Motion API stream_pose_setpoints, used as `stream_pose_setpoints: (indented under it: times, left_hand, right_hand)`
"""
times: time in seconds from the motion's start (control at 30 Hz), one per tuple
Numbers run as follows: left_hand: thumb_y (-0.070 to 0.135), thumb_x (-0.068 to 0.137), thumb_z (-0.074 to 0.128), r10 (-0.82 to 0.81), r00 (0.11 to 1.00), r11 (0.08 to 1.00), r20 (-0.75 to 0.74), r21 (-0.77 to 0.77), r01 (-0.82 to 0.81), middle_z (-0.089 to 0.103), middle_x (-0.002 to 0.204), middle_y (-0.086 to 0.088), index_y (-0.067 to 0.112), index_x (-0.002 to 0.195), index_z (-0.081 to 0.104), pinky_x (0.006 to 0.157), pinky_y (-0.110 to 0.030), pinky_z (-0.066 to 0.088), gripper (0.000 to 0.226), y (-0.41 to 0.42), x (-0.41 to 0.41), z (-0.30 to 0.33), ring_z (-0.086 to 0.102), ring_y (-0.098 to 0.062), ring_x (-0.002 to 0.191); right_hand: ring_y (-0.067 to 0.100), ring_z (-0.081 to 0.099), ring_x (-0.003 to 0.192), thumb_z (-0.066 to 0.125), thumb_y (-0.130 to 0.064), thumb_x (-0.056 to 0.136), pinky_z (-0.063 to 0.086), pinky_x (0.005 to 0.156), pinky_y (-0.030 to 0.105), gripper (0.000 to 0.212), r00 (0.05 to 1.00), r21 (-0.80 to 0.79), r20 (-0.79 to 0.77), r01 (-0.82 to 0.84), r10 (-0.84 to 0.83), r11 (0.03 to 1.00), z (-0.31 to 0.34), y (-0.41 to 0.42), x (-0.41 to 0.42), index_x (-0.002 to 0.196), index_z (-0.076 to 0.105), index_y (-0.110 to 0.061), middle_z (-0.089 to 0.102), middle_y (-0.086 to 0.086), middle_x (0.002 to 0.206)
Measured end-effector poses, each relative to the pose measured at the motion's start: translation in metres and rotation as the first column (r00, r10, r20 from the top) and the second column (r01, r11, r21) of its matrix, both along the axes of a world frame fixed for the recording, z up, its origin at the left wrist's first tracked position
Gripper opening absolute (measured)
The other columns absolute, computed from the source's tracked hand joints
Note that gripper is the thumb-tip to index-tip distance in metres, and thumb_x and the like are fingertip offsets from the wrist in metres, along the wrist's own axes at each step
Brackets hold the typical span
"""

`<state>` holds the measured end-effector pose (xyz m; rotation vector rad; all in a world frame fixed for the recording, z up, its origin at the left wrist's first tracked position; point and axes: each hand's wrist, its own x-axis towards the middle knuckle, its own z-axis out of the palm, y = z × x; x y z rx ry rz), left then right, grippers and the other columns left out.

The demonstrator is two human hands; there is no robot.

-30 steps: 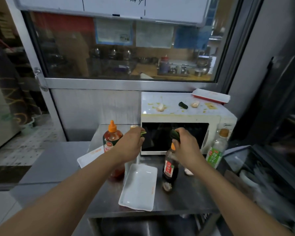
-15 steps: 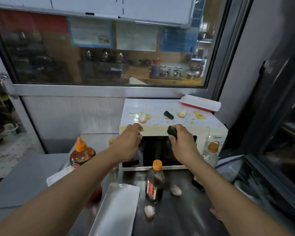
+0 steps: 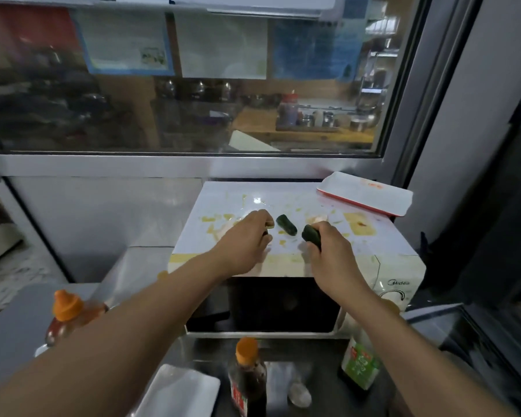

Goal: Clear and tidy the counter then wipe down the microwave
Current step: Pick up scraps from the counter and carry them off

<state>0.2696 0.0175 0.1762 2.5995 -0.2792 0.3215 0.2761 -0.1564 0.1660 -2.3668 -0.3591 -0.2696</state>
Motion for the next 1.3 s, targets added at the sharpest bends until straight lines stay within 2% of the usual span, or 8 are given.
stream_pose_setpoints:
  times: [0.13, 0.23, 0.4, 0.57, 0.67, 0.77, 1.07, 1.3]
  left_hand:
    - [0.007, 0.092, 0.047, -0.034, 0.999, 0.998, 0.022, 0.052, 0.033, 0.056, 0.104, -0.011, 0.004, 0.115, 0.048, 0.076, -0.034, 0.045, 0.023, -0.005, 0.026, 0.000, 0.050, -0.021, 0.085]
    - [0.007, 0.093, 0.047, -0.058, 0.997, 0.996, 0.053, 0.067, 0.054, 0.052, 0.100, -0.005, 0.007, 0.110, 0.051, 0.074, -0.030, 0.041, 0.018, -0.007, 0.043, -0.002, 0.045, -0.018, 0.086]
    - [0.004, 0.092, 0.044, -0.097, 0.993, 0.993, 0.068, 0.071, 0.092, 0.051, 0.107, -0.004, 0.011, 0.115, 0.050, 0.078, -0.023, 0.036, 0.025, -0.008, 0.067, -0.009, 0.038, -0.012, 0.094]
    - [0.005, 0.093, 0.045, -0.148, 0.987, 0.984, 0.065, 0.106, 0.140, 0.054, 0.115, -0.006, 0.014, 0.117, 0.050, 0.082, -0.024, 0.040, 0.026, -0.008, 0.084, -0.015, 0.045, -0.017, 0.104]
    - [0.005, 0.093, 0.045, -0.180, 0.982, 0.977, 0.063, 0.130, 0.171, 0.055, 0.119, -0.006, 0.012, 0.119, 0.050, 0.087, -0.028, 0.042, 0.027, -0.007, 0.090, -0.018, 0.045, -0.019, 0.109]
    - [0.003, 0.093, 0.045, -0.224, 0.972, 0.967, 0.067, 0.137, 0.213, 0.054, 0.122, -0.006, 0.009, 0.121, 0.051, 0.088, -0.026, 0.040, 0.029, -0.007, 0.092, -0.020, 0.045, -0.020, 0.113]
    - [0.004, 0.094, 0.044, -0.260, 0.963, 0.959, 0.065, 0.131, 0.250, 0.057, 0.119, -0.002, 0.010, 0.118, 0.054, 0.078, -0.015, 0.033, 0.027, -0.010, 0.097, -0.028, 0.052, -0.018, 0.104]
    - [0.003, 0.094, 0.045, -0.250, 0.965, 0.965, 0.074, 0.103, 0.242, 0.060, 0.110, -0.004, 0.010, 0.111, 0.059, 0.079, -0.020, 0.038, 0.023, -0.019, 0.101, -0.031, 0.050, -0.019, 0.101]
  right_hand:
    - [0.021, 0.049, 0.095, 0.046, -0.012, 0.096, 0.042, 0.081, 0.034, 0.019, 1.000, 0.008, 0.002, -0.001, 0.000, 1.000, -0.004, -0.004, 0.018, 0.115, 0.049, -0.011, 0.052, 0.005, 0.109]
    - [0.020, 0.049, 0.098, 0.046, -0.013, 0.096, 0.042, 0.084, 0.034, 0.021, 1.000, 0.024, 0.005, 0.005, -0.005, 1.000, -0.006, -0.006, 0.026, 0.117, 0.049, -0.013, 0.052, 0.004, 0.113]
    - [0.018, 0.049, 0.096, 0.046, -0.014, 0.097, 0.042, 0.081, 0.032, 0.019, 1.000, 0.038, 0.005, 0.014, -0.015, 0.999, -0.009, -0.006, 0.036, 0.116, 0.048, -0.013, 0.052, 0.002, 0.112]
    - [0.018, 0.049, 0.095, 0.046, -0.014, 0.096, 0.042, 0.079, 0.031, 0.019, 0.999, 0.041, 0.015, 0.038, -0.038, 0.998, -0.011, -0.003, 0.044, 0.115, 0.049, -0.012, 0.052, 0.002, 0.111]
    - [0.019, 0.050, 0.096, 0.046, -0.014, 0.096, 0.044, 0.082, 0.035, 0.019, 0.999, 0.046, 0.019, 0.038, -0.039, 0.998, -0.012, -0.002, 0.046, 0.114, 0.049, -0.012, 0.053, 0.004, 0.111]
    - [0.020, 0.051, 0.097, 0.046, -0.014, 0.096, 0.045, 0.082, 0.036, 0.019, 0.999, 0.052, 0.013, 0.049, -0.050, 0.997, -0.012, -0.001, 0.047, 0.115, 0.049, -0.012, 0.054, 0.004, 0.111]
    - [0.019, 0.052, 0.099, 0.047, -0.013, 0.096, 0.045, 0.084, 0.036, 0.021, 0.998, 0.073, 0.021, 0.058, -0.060, 0.996, -0.014, -0.002, 0.052, 0.117, 0.050, -0.012, 0.054, 0.004, 0.114]
    - [0.020, 0.051, 0.097, 0.047, -0.014, 0.096, 0.045, 0.082, 0.036, 0.019, 0.997, 0.062, 0.034, 0.065, -0.067, 0.996, -0.017, -0.005, 0.055, 0.115, 0.050, -0.011, 0.054, 0.004, 0.111]
